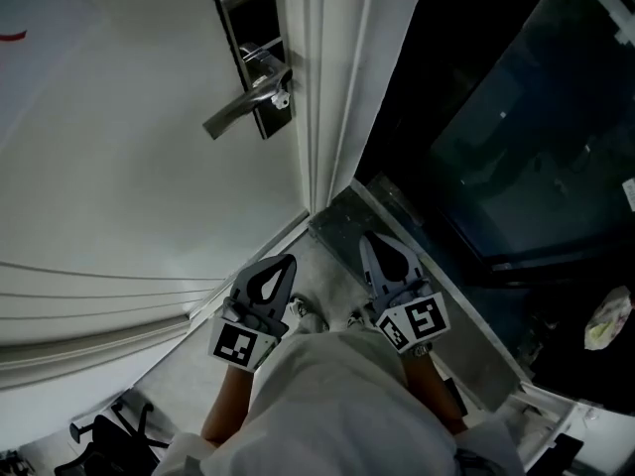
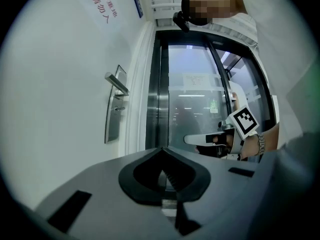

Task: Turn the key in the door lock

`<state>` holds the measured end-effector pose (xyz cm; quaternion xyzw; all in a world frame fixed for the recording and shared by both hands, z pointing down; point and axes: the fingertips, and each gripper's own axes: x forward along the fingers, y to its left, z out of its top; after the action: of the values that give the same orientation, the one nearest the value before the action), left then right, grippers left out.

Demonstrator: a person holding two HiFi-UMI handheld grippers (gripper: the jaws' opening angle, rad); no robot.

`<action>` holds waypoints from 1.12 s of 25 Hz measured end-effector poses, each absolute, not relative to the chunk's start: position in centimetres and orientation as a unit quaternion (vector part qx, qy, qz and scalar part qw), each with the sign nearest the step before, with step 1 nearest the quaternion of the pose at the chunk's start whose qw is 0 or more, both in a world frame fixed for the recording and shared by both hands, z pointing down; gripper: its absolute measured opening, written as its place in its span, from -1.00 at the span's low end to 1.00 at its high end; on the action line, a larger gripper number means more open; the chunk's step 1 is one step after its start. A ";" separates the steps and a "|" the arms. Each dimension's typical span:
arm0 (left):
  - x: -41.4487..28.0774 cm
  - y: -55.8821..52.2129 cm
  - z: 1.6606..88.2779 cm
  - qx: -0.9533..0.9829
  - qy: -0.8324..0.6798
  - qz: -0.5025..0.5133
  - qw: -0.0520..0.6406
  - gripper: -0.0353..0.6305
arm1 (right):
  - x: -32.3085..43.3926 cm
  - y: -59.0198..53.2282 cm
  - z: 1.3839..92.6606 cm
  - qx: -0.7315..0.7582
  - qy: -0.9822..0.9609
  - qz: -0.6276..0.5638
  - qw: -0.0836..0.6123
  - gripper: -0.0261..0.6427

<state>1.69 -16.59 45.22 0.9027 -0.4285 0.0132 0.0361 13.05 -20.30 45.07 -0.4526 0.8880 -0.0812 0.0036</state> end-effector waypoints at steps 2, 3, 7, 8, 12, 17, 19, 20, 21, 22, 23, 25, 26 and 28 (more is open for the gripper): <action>3.5 -16.0 45.3 0.904 -0.425 0.019 0.036 -0.88 | 14.3 -19.1 45.2 -0.449 0.890 -0.082 0.002 -0.91; 4.5 -15.5 45.2 0.904 -0.425 0.020 0.035 -0.88 | 14.9 -18.4 45.2 -0.446 0.891 -0.084 0.003 -0.91; 8.3 -13.3 44.2 0.899 -0.436 0.014 0.031 -0.88 | 17.9 -16.0 45.4 -0.433 0.897 -0.083 0.001 -0.91; 9.1 -12.6 43.9 0.897 -0.442 0.011 0.031 -0.88 | 18.8 -15.5 45.5 -0.432 0.898 -0.082 0.000 -0.91; 11.0 -9.2 43.9 0.882 -0.470 0.019 0.030 -0.88 | 21.1 -13.6 45.7 -0.416 0.905 -0.086 0.006 -0.91; 10.8 -4.9 44.4 0.855 -0.517 0.028 0.041 -0.88 | 21.2 -10.5 46.1 -0.374 0.923 -0.090 0.001 -0.91; 10.7 -3.4 44.6 0.844 -0.534 0.027 0.043 -0.88 | 20.9 -9.2 46.5 -0.356 0.930 -0.093 -0.001 -0.91; 10.7 -2.7 44.7 0.839 -0.541 0.026 0.045 -0.88 | 20.7 -8.5 46.6 -0.347 0.933 -0.094 -0.003 -0.91; 10.7 -2.0 45.0 0.835 -0.548 0.025 0.047 -0.88 | 20.6 -7.9 46.8 -0.339 0.936 -0.093 -0.005 -0.91; 10.7 -1.3 45.2 0.831 -0.553 0.026 0.050 -0.88 | 20.4 -7.3 46.9 -0.331 0.939 -0.093 -0.007 -0.91; 10.7 -0.6 45.5 0.828 -0.558 0.027 0.053 -0.88 | 20.4 -6.7 47.0 -0.323 0.942 -0.092 -0.010 -0.91; 10.8 0.4 45.8 0.822 -0.567 0.028 0.053 -0.88 | 20.2 -5.8 47.2 -0.310 0.946 -0.088 -0.014 -0.91; 10.7 0.8 45.9 0.819 -0.571 0.027 0.052 -0.88 | 20.1 -5.5 47.2 -0.305 0.948 -0.087 -0.016 -0.91; 10.5 1.5 45.8 0.813 -0.579 0.024 0.051 -0.88 | 19.9 -4.9 47.3 -0.299 0.950 -0.087 -0.018 -0.91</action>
<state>10.48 1.54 45.80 0.8132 -0.5792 0.0238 0.0512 19.94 -4.87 47.25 -0.2992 0.9500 -0.0872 -0.0177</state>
